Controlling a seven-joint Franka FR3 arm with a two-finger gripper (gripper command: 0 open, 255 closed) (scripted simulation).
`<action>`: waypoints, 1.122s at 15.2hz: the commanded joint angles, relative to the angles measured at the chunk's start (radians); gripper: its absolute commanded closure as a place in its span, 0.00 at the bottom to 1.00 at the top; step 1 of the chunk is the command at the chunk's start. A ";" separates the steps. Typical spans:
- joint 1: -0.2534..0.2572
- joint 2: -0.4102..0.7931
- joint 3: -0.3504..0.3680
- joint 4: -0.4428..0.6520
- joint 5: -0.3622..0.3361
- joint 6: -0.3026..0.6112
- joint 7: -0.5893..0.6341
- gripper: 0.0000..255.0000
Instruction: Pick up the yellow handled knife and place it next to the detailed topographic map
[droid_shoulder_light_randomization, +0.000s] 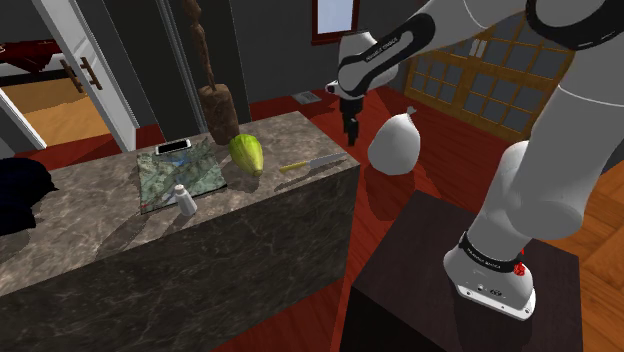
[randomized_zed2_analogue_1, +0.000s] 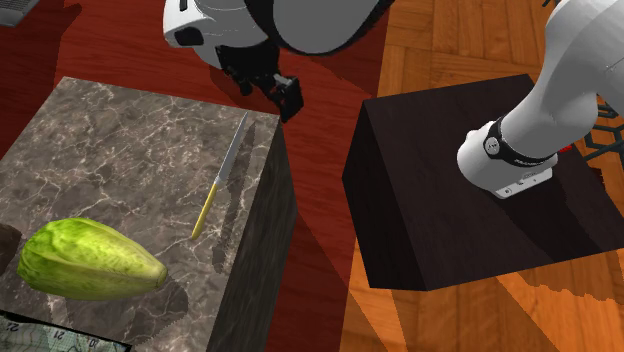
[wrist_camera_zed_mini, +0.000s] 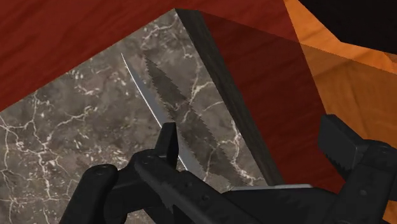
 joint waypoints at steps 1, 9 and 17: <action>0.001 0.080 0.002 0.049 0.050 0.030 -0.098 0.00; -0.042 0.374 0.099 0.264 0.209 0.104 -0.402 0.00; -0.070 0.510 0.154 0.343 0.256 0.163 -0.494 0.00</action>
